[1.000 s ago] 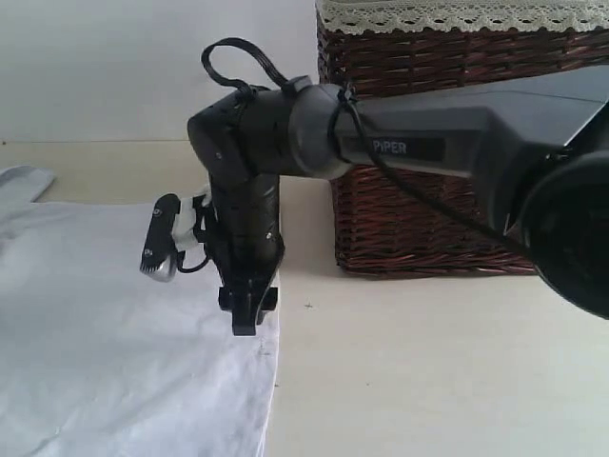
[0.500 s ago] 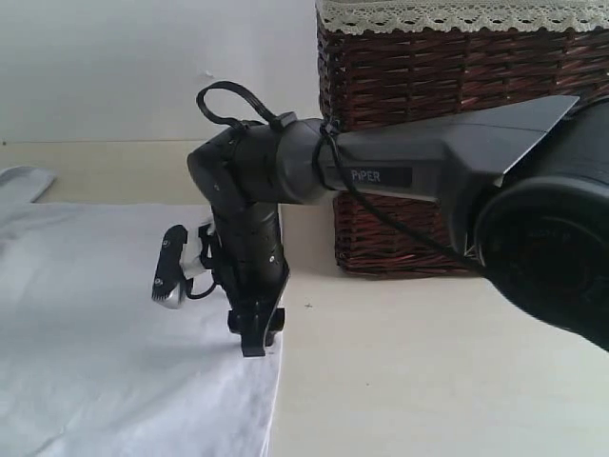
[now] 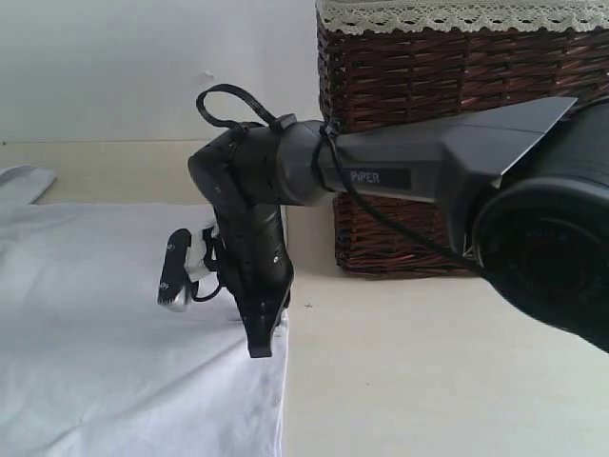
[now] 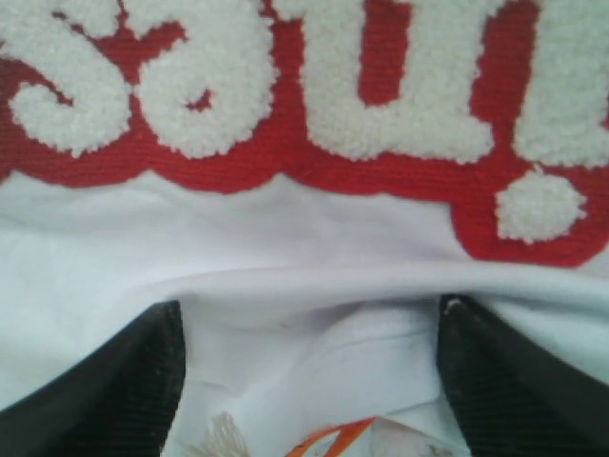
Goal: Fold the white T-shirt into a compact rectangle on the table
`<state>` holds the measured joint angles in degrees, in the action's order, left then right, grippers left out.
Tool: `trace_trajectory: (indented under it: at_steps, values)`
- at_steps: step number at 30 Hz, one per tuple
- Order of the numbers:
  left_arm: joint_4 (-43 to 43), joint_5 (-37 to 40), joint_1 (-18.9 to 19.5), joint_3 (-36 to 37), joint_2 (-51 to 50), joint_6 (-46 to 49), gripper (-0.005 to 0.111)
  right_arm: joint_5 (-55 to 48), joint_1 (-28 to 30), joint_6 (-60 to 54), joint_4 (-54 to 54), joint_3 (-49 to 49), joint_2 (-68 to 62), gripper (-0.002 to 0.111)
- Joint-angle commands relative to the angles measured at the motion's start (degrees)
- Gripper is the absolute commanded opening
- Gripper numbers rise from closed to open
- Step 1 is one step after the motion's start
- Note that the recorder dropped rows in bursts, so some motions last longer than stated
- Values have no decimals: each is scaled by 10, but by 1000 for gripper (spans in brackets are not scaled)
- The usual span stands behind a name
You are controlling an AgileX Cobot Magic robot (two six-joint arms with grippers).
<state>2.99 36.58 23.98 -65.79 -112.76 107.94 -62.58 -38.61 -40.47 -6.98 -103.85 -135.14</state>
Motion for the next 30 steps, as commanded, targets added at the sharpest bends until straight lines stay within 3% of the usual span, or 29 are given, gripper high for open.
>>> trace_trajectory:
  at_steps: [1, 9, 16, 20, 23, 25, 30]
  values:
    - [-7, 1, 1, 2, 3, -5, 71, -9, 3, -32, 29, 1, 22, 0]
    - [-7, 1, 1, 2, 3, -5, 71, -11, 3, -49, 60, 1, 85, 0]
    - [-7, 1, 1, 2, 3, -5, 71, -16, 3, -48, 70, 1, 53, 1]
    - [-7, 1, 1, 2, 3, -5, 71, -22, 3, -44, 70, 1, 42, 24]
    - [-7, 1, 1, 2, 3, -5, 71, -20, 3, -41, 63, 1, 42, 56]
    - [-7, 1, 1, 2, 3, -5, 71, 1, 3, -9, 42, 1, 42, 68]
    - [-7, 1, 1, 2, 3, -5, 71, 25, 3, 39, -25, 1, 40, 70]
